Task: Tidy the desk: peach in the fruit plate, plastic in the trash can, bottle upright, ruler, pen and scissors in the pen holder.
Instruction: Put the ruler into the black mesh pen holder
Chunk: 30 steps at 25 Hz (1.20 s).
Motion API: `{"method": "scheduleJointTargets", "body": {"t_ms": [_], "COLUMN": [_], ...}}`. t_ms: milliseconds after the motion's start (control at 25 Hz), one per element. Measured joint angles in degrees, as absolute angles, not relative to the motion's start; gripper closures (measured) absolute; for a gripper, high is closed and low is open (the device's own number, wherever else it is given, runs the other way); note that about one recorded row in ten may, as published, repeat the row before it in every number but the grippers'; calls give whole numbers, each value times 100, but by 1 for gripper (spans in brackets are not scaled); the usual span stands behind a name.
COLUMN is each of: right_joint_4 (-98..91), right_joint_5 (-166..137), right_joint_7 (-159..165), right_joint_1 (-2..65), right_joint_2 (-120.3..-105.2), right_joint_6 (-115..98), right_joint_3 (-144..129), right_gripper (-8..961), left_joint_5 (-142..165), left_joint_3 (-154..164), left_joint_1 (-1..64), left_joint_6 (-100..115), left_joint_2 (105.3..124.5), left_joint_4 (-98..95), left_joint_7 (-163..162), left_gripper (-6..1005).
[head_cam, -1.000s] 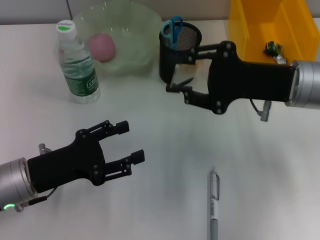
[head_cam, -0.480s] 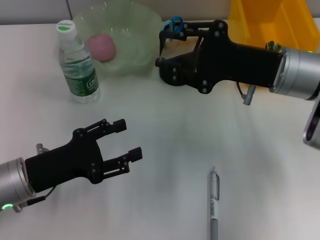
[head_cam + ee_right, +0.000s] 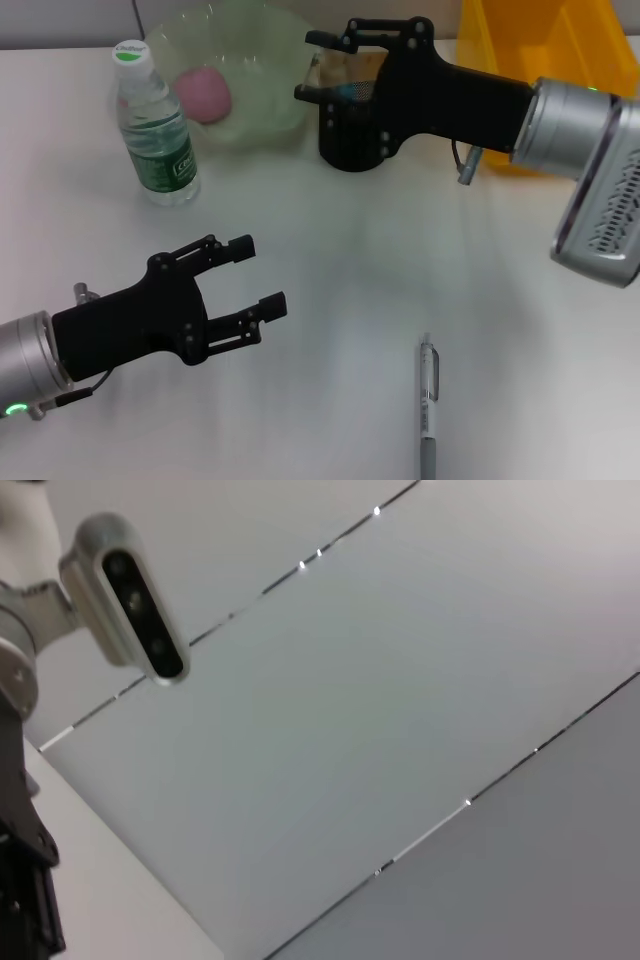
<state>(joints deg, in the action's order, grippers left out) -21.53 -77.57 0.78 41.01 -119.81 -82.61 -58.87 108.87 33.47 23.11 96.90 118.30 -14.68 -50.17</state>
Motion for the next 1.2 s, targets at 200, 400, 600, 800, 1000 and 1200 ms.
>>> {"method": "scheduleJointTargets", "body": {"t_ms": [200, 400, 600, 800, 1000, 1200], "right_joint_4": [-1997, -1826, -1556, -1276, -1129, -1105], "right_joint_5": [-7751, -7751, -7751, -7669, -7591, -7552], "right_joint_7": [16, -30, -32, -43, -45, -49], "right_joint_1": [4246, 4403, 4658, 4927, 5032, 5040], "right_joint_2": [-11988, -11989, -11989, -11989, -11988, -11988], "right_joint_6": [-8047, -7788, -7406, -6993, -6911, -6908], "right_joint_3": [-5896, -5951, -5958, -5959, -5959, -5959], "right_gripper": [573, 573, 573, 573, 573, 574], "left_joint_5": [10923, 10934, 10941, 10943, 10943, 10942], "left_joint_3": [3362, 3367, 3366, 3366, 3366, 3366], "left_joint_1": [2335, 2338, 2338, 2338, 2337, 2336], "left_joint_6": [9699, 9703, 9704, 9703, 9719, 9730], "left_joint_2": [11839, 11839, 11835, 11831, 11821, 11818], "left_joint_4": [-1468, -1468, -1474, -1481, -1485, -1486], "left_joint_7": [-5001, -4992, -4984, -4983, -4983, -4983], "left_gripper": [203, 204, 204, 204, 204, 204]}}
